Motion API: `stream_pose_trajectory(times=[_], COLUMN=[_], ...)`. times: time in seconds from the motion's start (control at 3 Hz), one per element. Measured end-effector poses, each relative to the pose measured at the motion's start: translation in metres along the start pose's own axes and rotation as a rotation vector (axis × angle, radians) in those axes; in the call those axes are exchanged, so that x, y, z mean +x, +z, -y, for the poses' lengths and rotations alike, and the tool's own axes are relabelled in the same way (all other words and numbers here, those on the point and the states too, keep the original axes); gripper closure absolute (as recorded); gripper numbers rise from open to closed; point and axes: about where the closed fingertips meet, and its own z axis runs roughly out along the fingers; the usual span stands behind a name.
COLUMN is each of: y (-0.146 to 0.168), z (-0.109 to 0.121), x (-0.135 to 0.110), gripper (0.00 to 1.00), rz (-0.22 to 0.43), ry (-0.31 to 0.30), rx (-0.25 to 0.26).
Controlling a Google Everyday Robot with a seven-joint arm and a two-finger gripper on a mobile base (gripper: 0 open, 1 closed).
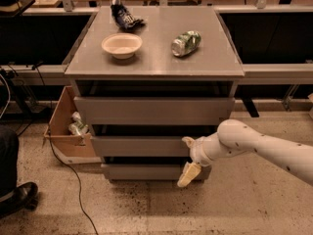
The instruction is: Open middle drawer
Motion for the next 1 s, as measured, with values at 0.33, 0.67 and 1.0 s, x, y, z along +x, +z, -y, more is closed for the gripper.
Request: stream_pose_trajectory(times=[0.33,0.67,1.0], y=[0.001,0.008,0.022], z=[0.0,0.013,0.043], x=[0.0,-0.001,0.005], gripper=[0.0,0.0,0.0], rz=[0.001,-0.002,-0.021], ry=[0.0,-0.012,-0.014], rx=[0.0,0.046,0.128])
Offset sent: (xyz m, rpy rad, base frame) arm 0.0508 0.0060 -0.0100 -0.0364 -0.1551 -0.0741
